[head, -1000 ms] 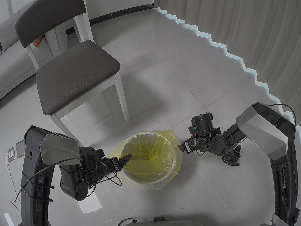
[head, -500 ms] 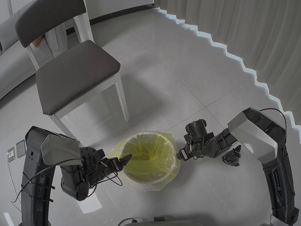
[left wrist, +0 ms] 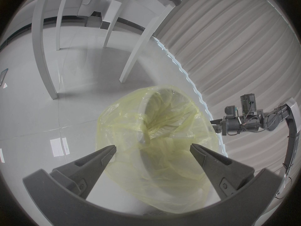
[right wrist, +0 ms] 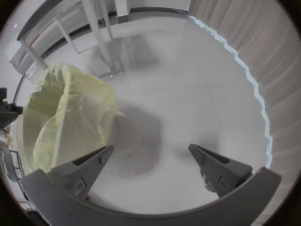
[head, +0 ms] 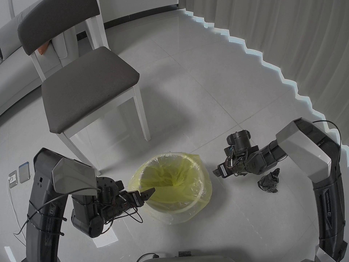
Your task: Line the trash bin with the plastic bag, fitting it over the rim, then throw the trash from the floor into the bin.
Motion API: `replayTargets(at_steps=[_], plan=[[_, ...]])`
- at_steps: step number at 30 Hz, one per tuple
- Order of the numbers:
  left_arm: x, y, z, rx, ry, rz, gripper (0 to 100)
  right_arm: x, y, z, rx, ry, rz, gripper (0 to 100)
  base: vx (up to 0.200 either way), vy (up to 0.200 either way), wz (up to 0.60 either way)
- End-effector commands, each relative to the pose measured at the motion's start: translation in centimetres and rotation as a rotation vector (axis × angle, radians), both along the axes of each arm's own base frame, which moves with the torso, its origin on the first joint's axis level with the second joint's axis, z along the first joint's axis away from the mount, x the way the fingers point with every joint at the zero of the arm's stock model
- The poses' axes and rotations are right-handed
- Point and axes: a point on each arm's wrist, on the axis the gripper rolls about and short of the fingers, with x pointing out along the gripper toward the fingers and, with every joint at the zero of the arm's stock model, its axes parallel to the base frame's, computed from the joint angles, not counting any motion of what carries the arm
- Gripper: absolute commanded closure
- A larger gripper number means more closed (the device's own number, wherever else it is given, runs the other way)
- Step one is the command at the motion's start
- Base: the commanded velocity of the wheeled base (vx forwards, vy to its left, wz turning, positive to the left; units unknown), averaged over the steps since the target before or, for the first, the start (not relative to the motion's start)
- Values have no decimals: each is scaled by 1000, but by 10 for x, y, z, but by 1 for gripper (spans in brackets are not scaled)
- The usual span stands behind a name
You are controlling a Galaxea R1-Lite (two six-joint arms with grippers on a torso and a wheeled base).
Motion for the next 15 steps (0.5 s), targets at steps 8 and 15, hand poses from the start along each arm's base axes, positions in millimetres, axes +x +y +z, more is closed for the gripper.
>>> replayTargets(at_steps=[8,15], plan=[[-1,2,27,-28,-66,6,0,5,-103,21,-61,10,-164,0,0,0,0],[-8,9,39,-27,-73,19,0,12,-149,0,-114,46,-250,0,0,0,0]])
